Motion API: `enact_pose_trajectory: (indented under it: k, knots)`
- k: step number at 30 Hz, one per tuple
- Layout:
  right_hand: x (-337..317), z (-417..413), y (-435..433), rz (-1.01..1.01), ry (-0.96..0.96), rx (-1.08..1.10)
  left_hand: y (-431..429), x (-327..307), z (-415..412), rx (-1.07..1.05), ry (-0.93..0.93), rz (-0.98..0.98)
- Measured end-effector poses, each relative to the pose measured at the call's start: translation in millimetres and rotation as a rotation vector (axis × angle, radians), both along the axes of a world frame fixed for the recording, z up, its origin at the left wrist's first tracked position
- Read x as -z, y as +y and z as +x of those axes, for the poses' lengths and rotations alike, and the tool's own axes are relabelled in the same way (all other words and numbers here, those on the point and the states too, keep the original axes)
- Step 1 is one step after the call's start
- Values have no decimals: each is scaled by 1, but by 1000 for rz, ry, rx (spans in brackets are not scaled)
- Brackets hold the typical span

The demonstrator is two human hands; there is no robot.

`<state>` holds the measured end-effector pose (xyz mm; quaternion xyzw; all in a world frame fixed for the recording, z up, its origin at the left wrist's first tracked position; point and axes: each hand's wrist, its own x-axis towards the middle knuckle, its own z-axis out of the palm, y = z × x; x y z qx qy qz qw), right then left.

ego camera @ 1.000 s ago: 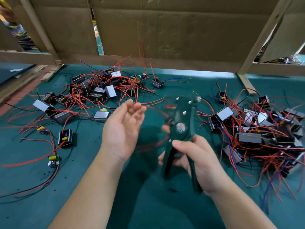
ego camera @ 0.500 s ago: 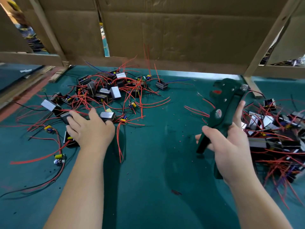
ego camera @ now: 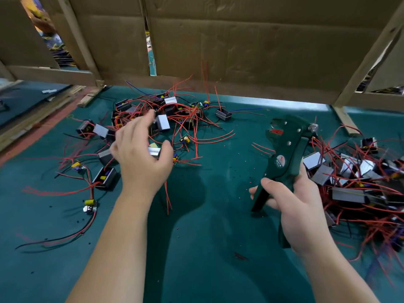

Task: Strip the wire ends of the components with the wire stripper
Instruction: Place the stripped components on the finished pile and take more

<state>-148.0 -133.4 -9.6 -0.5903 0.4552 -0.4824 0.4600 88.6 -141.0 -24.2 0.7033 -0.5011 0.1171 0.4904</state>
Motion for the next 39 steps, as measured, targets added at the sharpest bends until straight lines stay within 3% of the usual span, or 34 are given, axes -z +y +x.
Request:
enact_pose_trajectory:
  k: [3,4,7,9,13,16,20,23,28,35,39]
  knots:
    - [1,1,1,16,-31,-25,4,-3,-11,229,-108,-82]
    - [2,0,1,16,-41,-31,5,-4,-13,375,-29,-77]
    - [6,-2,0,10,-80,-53,10,-8,-25,809,479,93]
    - [9,-4,-1,17,-104,-76,9,-7,-29,952,642,141]
    - [13,-7,0,47,-136,-85,8,-15,-14,894,1039,-127]
    - [13,-7,0,48,-140,-89,8,-15,-1,628,1116,-352]
    - [14,-6,-1,66,-166,-94,0,-11,3,272,1047,-467]
    - [15,-6,0,57,-197,-94,-5,0,7,108,775,-316]
    - [18,-8,-1,59,-248,-67,-11,18,3,94,444,109]
    - [18,-7,0,46,-249,-64,-13,22,-12,200,216,279]
    - [17,-4,1,30,-241,-77,-13,20,-18,297,-72,573]
